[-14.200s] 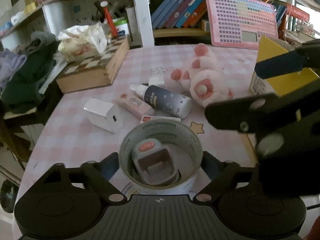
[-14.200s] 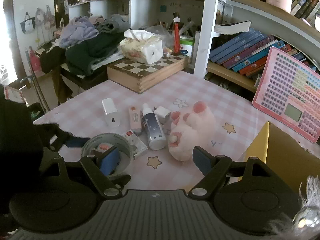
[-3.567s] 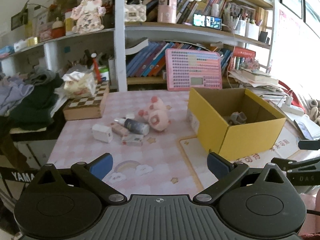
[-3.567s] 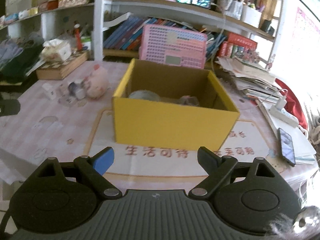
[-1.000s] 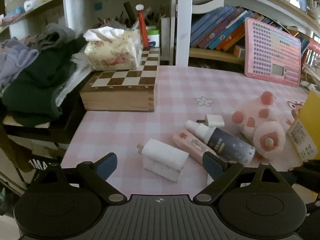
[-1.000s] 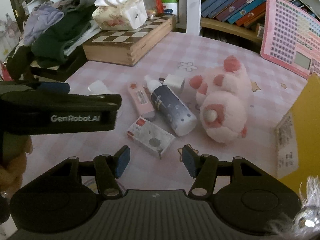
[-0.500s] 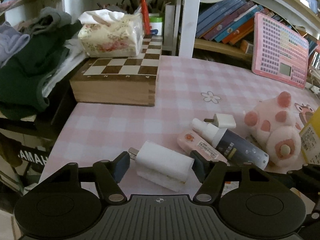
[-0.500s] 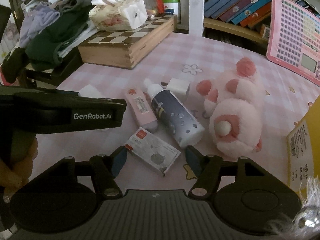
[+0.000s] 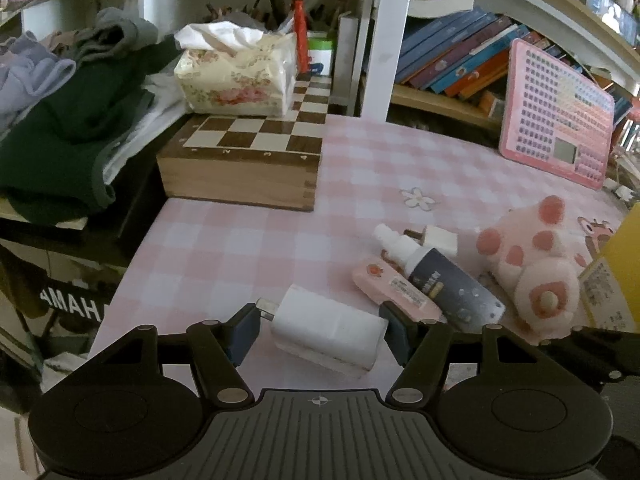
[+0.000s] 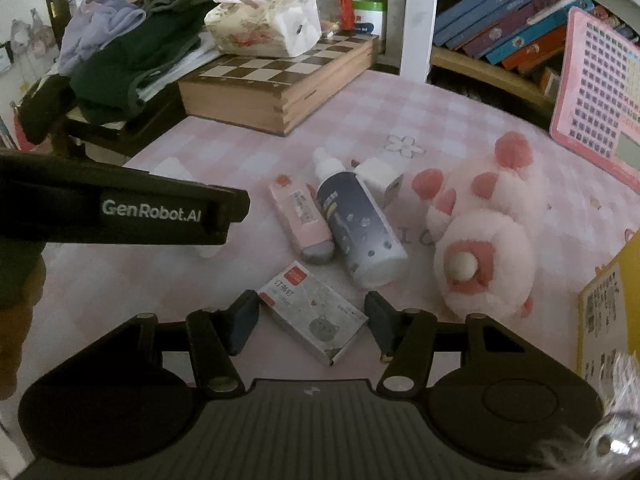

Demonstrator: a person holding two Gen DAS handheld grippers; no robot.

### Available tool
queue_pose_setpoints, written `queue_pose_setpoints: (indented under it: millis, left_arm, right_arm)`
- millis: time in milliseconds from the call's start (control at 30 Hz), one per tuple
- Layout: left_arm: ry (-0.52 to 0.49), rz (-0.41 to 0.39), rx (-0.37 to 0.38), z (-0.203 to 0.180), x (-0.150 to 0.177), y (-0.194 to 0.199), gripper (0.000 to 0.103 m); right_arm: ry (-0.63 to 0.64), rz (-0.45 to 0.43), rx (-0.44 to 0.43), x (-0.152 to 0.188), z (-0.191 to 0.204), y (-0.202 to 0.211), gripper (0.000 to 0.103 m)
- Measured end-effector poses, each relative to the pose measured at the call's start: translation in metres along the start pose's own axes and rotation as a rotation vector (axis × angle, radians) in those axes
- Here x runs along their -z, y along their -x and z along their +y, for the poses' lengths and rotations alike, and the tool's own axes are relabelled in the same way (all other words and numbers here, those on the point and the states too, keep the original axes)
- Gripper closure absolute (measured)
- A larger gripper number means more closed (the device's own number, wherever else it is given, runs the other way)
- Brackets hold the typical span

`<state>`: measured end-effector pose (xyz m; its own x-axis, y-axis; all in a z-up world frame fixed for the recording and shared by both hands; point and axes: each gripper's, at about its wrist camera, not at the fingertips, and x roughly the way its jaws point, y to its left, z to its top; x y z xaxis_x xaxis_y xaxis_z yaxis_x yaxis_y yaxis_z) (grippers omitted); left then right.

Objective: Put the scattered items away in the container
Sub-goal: 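Grasp the white charger with the left tool while the right tool grasps the small white-red box, then carry the charger and small box up over the yellow box with both tools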

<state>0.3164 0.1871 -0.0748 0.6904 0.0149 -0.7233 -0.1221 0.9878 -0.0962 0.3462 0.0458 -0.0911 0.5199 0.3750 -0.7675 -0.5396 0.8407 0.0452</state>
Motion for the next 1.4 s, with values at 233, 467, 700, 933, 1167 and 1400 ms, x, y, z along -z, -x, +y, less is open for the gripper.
queue_pose_setpoints:
  millis: [233, 467, 700, 933, 1167, 1400]
  left_arm:
    - [-0.001, -0.027, 0.002, -0.001, 0.004, 0.021, 0.037]
    - [-0.014, -0.057, 0.019, -0.006, 0.013, 0.049, 0.037]
    - [-0.027, -0.078, 0.039, -0.012, 0.029, 0.083, 0.037]
    - [-0.058, -0.106, 0.082, -0.019, 0.049, 0.129, 0.037]
    - [-0.079, -0.119, 0.147, -0.027, 0.069, 0.17, 0.037]
    - [-0.117, -0.134, 0.208, -0.034, 0.087, 0.202, 0.037]
  right_arm:
    - [0.008, -0.016, -0.025, 0.004, 0.005, 0.019, 0.047]
    - [0.006, -0.028, -0.038, 0.011, 0.011, 0.042, 0.047]
    - [0.011, -0.044, -0.041, 0.024, 0.016, 0.072, 0.047]
    - [0.02, -0.072, -0.065, 0.04, 0.018, 0.119, 0.047]
    - [0.026, -0.089, -0.079, 0.06, 0.023, 0.165, 0.047]
    - [-0.006, -0.116, -0.052, 0.08, 0.028, 0.203, 0.047]
